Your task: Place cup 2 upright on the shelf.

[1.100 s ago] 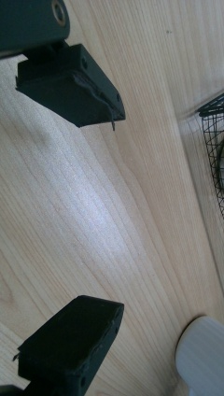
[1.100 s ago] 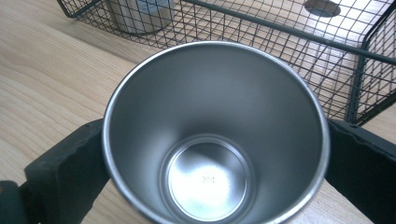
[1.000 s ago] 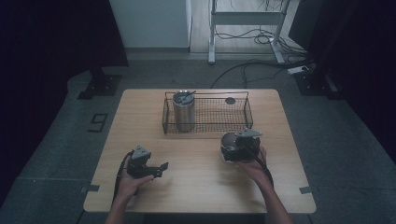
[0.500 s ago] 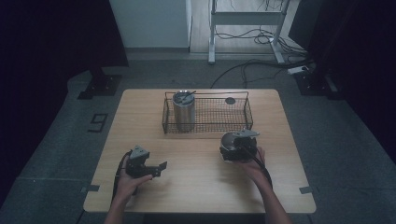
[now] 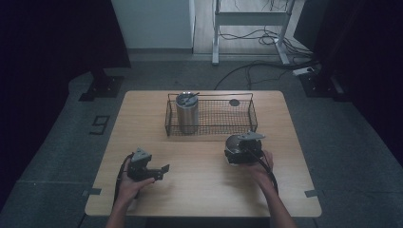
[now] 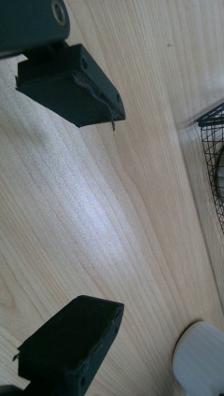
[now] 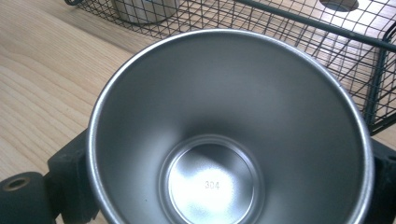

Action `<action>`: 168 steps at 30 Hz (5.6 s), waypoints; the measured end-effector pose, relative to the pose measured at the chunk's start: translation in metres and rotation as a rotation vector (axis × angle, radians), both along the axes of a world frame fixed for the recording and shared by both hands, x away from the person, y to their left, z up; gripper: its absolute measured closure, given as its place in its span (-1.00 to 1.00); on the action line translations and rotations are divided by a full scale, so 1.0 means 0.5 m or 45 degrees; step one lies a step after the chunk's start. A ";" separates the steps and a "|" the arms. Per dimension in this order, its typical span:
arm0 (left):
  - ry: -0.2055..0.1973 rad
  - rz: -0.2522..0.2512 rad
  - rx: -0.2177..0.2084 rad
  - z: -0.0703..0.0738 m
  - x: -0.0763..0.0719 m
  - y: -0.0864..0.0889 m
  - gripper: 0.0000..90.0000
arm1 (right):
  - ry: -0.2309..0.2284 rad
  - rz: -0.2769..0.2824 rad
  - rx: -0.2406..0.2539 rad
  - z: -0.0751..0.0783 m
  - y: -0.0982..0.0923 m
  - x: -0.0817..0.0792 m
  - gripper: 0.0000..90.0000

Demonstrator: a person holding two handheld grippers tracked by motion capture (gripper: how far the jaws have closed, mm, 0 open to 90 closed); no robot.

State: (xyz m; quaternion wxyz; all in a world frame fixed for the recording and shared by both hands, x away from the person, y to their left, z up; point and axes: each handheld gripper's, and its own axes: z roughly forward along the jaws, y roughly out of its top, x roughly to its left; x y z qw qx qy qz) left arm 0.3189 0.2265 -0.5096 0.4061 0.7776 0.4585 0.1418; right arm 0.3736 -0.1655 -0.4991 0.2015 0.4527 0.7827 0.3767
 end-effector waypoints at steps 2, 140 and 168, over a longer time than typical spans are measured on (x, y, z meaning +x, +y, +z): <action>-0.002 -0.001 -0.001 0.001 0.000 0.001 -0.81 | -0.010 -0.006 0.010 0.003 -0.005 -0.001 -0.85; 0.009 -0.024 -0.015 0.004 -0.009 -0.012 -0.78 | -0.150 0.007 0.139 0.211 -0.030 0.131 -0.85; 0.025 -0.030 -0.010 -0.005 -0.010 -0.008 -0.78 | -0.114 -0.032 0.103 0.198 -0.011 0.209 -0.85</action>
